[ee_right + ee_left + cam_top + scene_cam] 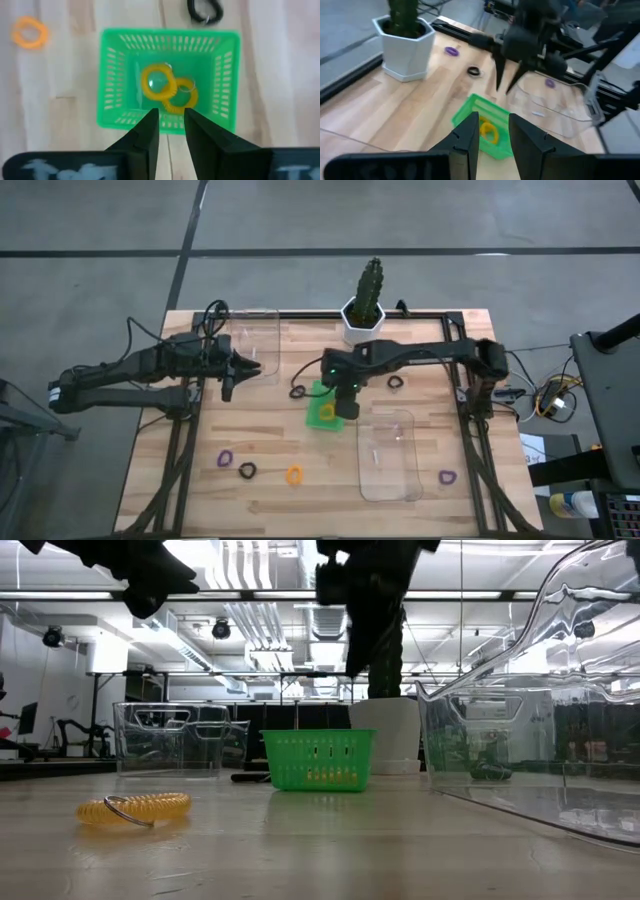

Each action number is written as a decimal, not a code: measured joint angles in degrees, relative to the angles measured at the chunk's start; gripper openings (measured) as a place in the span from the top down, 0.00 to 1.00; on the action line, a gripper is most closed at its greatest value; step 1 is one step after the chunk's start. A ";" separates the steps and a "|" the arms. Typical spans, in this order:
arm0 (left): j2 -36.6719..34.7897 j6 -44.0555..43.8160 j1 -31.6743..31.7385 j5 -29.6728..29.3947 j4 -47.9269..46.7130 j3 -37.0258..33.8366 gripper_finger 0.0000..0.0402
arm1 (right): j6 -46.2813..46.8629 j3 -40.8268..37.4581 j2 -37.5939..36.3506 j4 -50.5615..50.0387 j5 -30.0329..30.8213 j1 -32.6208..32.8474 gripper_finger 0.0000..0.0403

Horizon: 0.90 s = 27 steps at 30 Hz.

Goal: Sort spring keychains
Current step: Put the yellow spring keychain into the green basket

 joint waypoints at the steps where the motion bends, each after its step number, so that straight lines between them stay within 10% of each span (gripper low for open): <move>1: 0.00 -0.15 -0.01 0.07 0.00 0.00 0.75 | -0.46 -0.30 -1.25 0.02 0.00 0.00 0.80; 27: 0.95 0.34 0.04 2.97 7.37 0.00 0.75 | 11.02 -50.08 -53.60 40.86 1.77 -0.04 0.85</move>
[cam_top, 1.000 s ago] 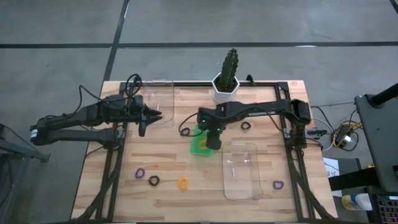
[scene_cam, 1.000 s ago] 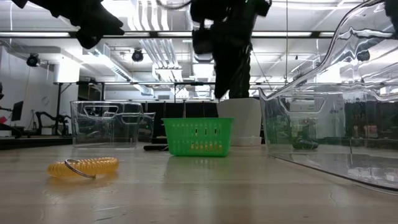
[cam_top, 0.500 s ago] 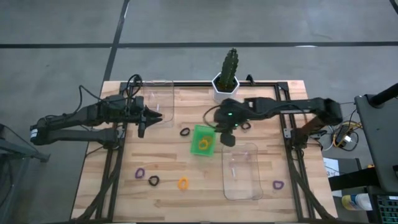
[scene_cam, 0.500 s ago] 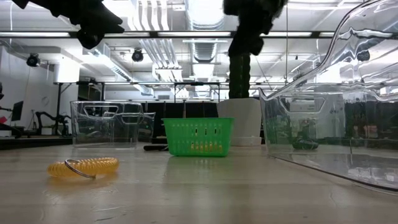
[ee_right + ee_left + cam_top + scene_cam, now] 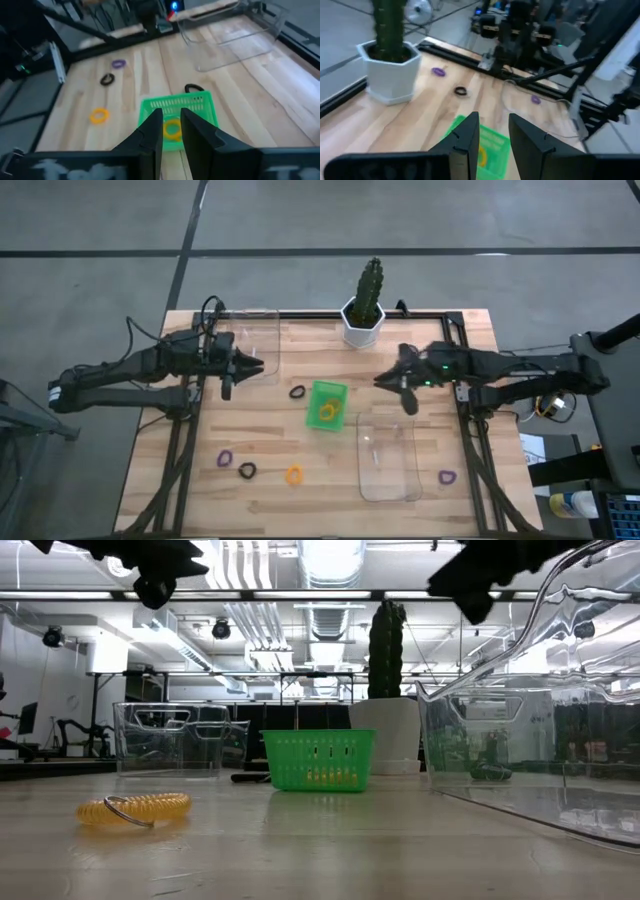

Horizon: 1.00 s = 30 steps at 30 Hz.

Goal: Sort spring keychains
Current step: Put the yellow spring keychain into the green basket

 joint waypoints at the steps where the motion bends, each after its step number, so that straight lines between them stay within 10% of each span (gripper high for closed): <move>1: 0.28 0.14 0.00 0.92 0.66 0.00 0.75 | 0.70 -1.35 -2.13 0.22 0.02 0.00 0.85; 14: 9.82 -0.45 -5.75 5.35 4.41 4.36 0.75 | 2.83 -16.55 -20.72 12.66 0.04 0.00 0.82; 30: 31.54 -9.63 -21.05 0.72 -24.06 18.07 0.75 | 2.85 -20.97 -23.50 12.80 0.02 0.00 0.84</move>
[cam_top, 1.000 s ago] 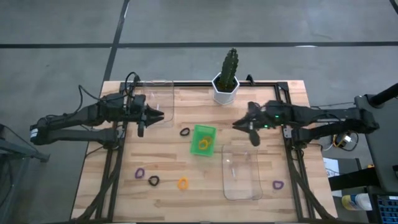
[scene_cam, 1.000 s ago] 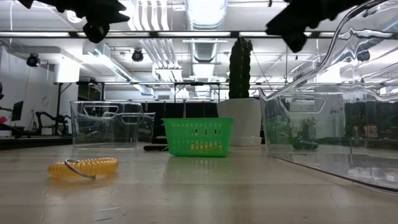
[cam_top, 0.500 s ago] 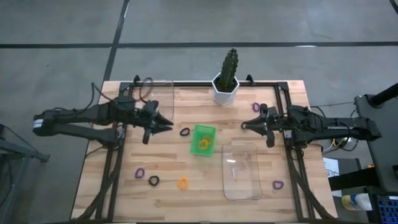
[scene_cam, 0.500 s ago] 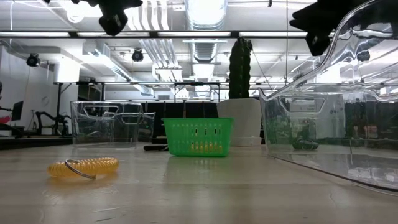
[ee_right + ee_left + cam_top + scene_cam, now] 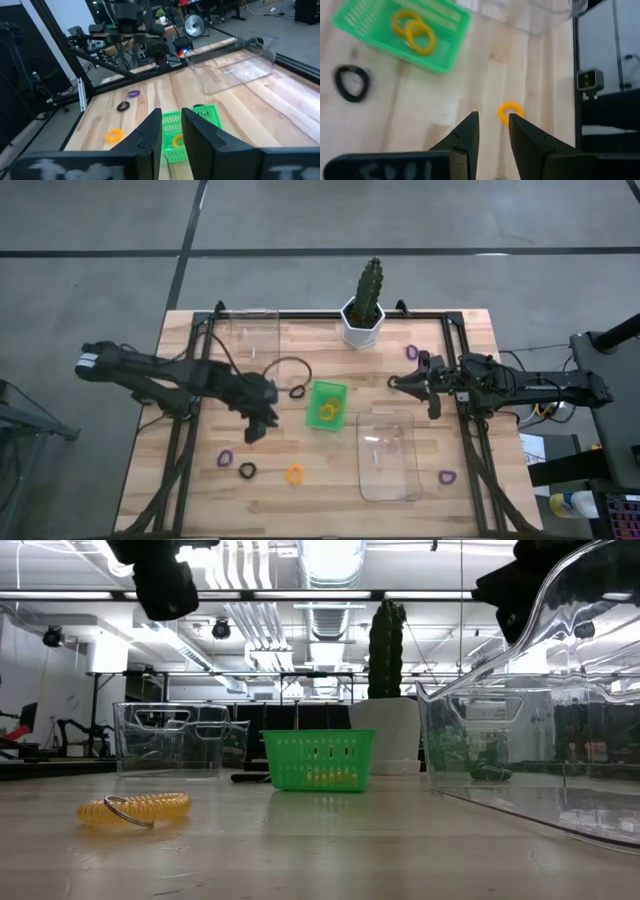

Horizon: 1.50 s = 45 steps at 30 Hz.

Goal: Sort spring keychains
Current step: Put the yellow spring keychain into the green basket

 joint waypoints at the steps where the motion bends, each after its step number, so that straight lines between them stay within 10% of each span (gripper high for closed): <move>1: 0.80 -0.66 -0.87 0.05 0.03 0.17 0.75 | 0.19 -0.12 0.00 -0.02 0.00 0.00 0.84; 15: 10.19 -18.64 -15.27 -9.82 0.61 4.57 0.75 | -3.12 -0.21 -0.02 0.31 -1.10 0.00 0.81; 23: 20.50 -30.30 -20.17 -14.46 2.45 9.71 0.75 | -5.52 -0.21 -0.02 0.41 -13.65 0.03 0.81; 45: 37.50 -41.44 -21.92 -16.55 -4.71 18.81 0.75 | -6.29 -0.21 0.02 0.37 -15.78 0.11 0.81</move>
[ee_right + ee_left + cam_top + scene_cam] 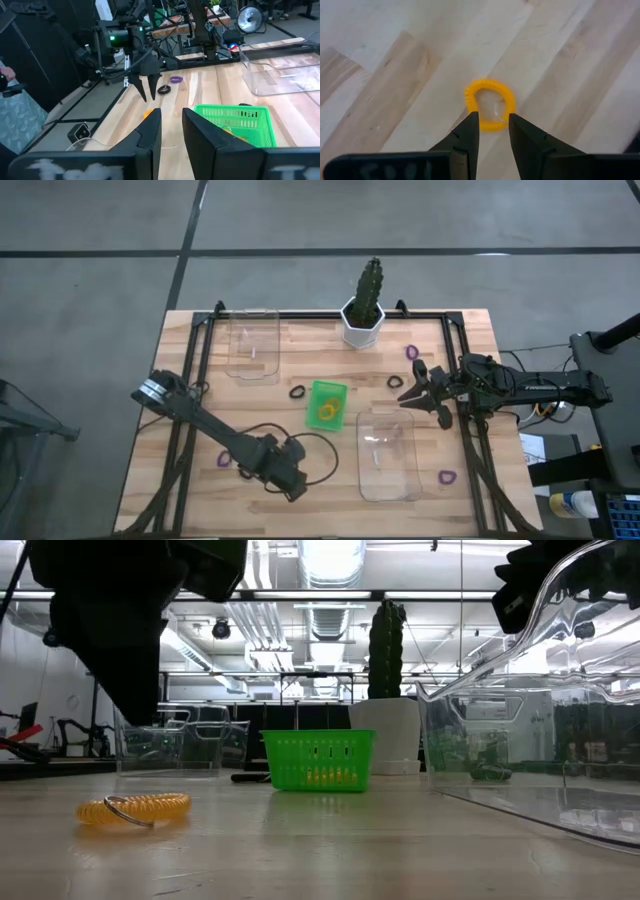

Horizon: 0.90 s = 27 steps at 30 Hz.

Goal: Sort spring keychains
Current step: Put the yellow spring keychain into the green basket

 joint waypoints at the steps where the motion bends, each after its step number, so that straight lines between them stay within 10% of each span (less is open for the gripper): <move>1: 0.00 -0.24 0.00 -0.23 -0.03 -0.47 0.75 | 0.01 0.00 0.00 -0.01 0.00 0.00 0.81; 27: -0.09 -3.59 0.00 -0.19 5.14 -3.10 0.75 | 0.00 0.00 0.02 -0.02 0.04 0.00 0.80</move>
